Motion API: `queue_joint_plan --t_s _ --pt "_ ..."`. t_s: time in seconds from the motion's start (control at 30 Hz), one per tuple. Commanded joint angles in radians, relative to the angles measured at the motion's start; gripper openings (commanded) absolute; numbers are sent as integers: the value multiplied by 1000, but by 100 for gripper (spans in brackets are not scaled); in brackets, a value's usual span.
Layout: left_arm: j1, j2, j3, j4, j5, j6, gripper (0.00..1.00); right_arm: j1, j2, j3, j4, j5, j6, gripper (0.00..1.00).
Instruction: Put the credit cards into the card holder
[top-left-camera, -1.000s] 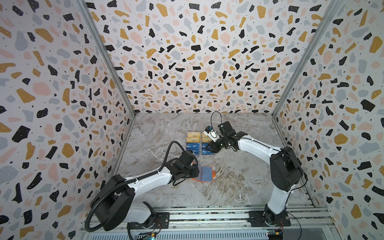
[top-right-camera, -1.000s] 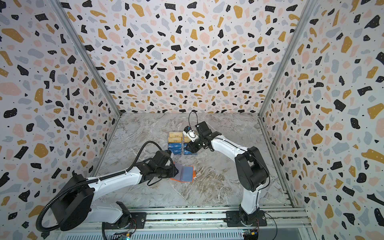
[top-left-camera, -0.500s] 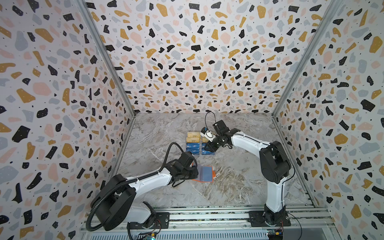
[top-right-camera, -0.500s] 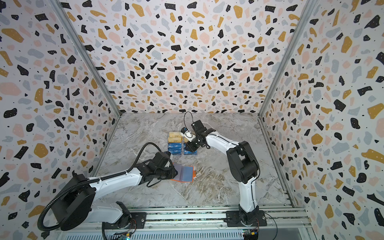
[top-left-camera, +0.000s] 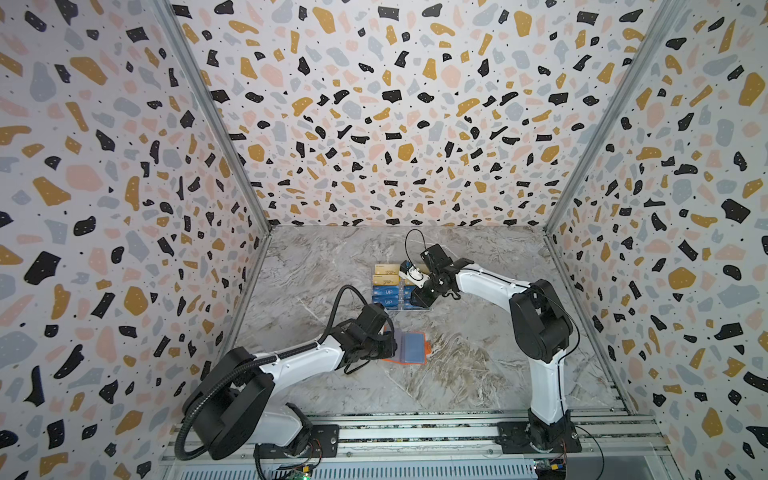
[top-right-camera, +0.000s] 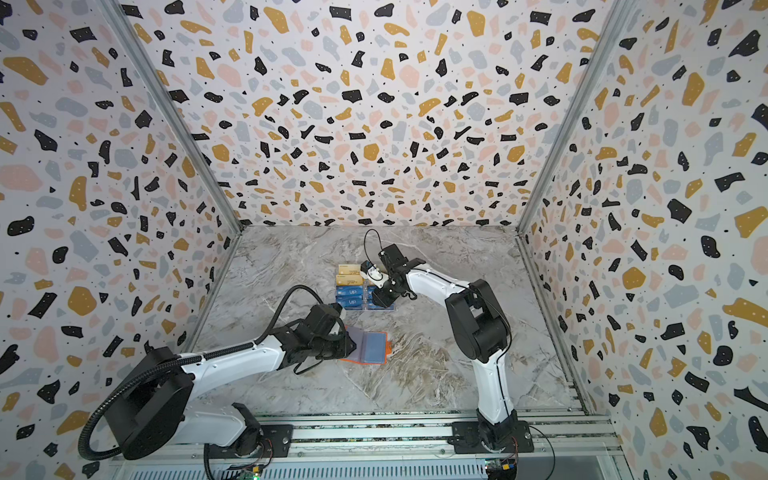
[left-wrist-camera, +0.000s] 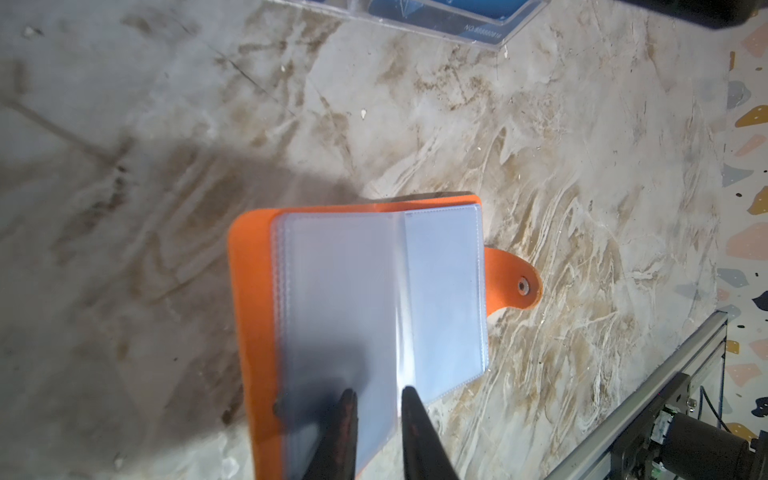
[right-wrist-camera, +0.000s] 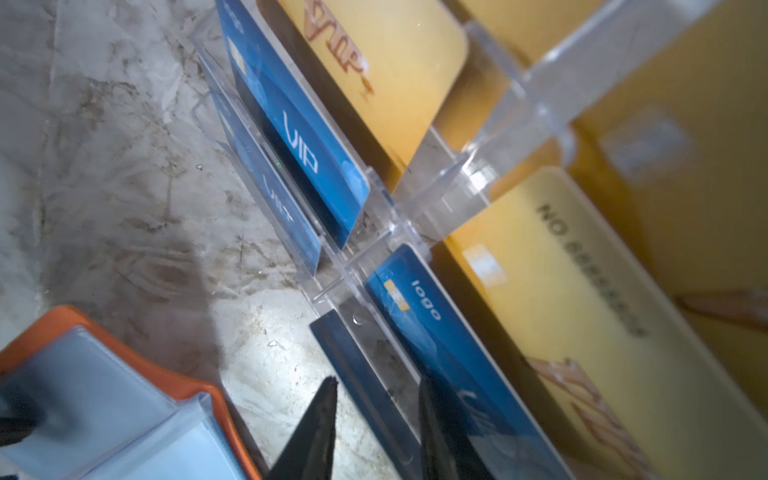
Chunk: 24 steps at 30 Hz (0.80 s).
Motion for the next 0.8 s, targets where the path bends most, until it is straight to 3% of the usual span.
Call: queue_joint_plan --t_s 0.0,0.77 --pt "6 2 -10 27 11 1 23 15 -23 24 -33 9 -16 32" --pt "6 -9 -7 18 10 -1 23 28 4 68 -79 57 -49 15"
